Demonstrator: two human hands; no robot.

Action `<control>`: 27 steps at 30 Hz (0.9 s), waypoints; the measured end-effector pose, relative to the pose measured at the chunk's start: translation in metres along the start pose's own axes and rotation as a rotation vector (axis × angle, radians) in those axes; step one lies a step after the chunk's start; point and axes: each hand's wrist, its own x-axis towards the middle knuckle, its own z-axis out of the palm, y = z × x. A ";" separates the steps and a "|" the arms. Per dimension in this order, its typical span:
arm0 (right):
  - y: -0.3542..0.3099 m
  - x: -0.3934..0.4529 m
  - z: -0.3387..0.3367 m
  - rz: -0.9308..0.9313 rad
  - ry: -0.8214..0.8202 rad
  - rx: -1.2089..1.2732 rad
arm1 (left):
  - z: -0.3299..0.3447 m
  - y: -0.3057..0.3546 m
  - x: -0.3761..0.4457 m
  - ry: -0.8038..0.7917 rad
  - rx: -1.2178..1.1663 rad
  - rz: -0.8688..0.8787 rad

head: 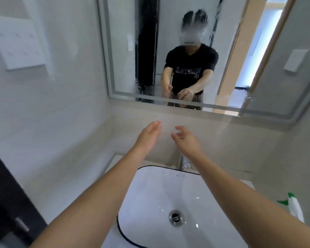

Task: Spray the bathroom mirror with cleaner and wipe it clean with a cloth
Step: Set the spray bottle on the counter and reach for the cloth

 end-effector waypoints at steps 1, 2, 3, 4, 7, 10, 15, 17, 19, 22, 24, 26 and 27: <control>-0.009 0.003 0.002 -0.030 0.007 0.005 | -0.007 0.007 0.000 0.016 -0.003 0.006; -0.021 0.004 0.005 -0.071 0.002 0.011 | -0.016 0.015 -0.005 0.045 -0.004 0.014; -0.034 0.004 0.009 -0.113 -0.012 0.024 | -0.027 0.022 -0.013 0.088 -0.007 0.021; -0.046 0.004 0.014 -0.153 -0.034 0.048 | -0.037 0.030 -0.022 0.137 -0.012 0.031; -0.084 -0.008 0.035 -0.274 -0.121 0.146 | -0.073 0.043 -0.059 0.328 -0.059 0.029; -0.113 -0.039 0.060 -0.386 -0.236 0.226 | -0.105 0.041 -0.114 0.544 -0.100 -0.020; -0.136 -0.130 0.099 -0.467 -0.461 0.349 | -0.131 0.022 -0.227 0.793 -0.082 -0.134; -0.138 -0.170 0.110 -0.493 -0.548 0.364 | -0.135 0.013 -0.269 0.853 -0.087 -0.168; -0.136 -0.207 0.120 -0.511 -0.622 0.372 | -0.137 0.003 -0.303 0.914 -0.117 -0.204; -0.122 -0.255 0.140 -0.487 -0.714 0.378 | -0.132 -0.021 -0.343 0.975 -0.165 -0.271; -0.105 -0.286 0.160 -0.450 -0.763 0.372 | -0.125 -0.047 -0.366 1.003 -0.194 -0.315; -0.080 -0.315 0.182 -0.418 -0.802 0.347 | -0.116 -0.079 -0.386 1.022 -0.233 -0.370; -0.064 -0.329 0.193 -0.400 -0.822 0.330 | -0.110 -0.096 -0.395 1.034 -0.257 -0.402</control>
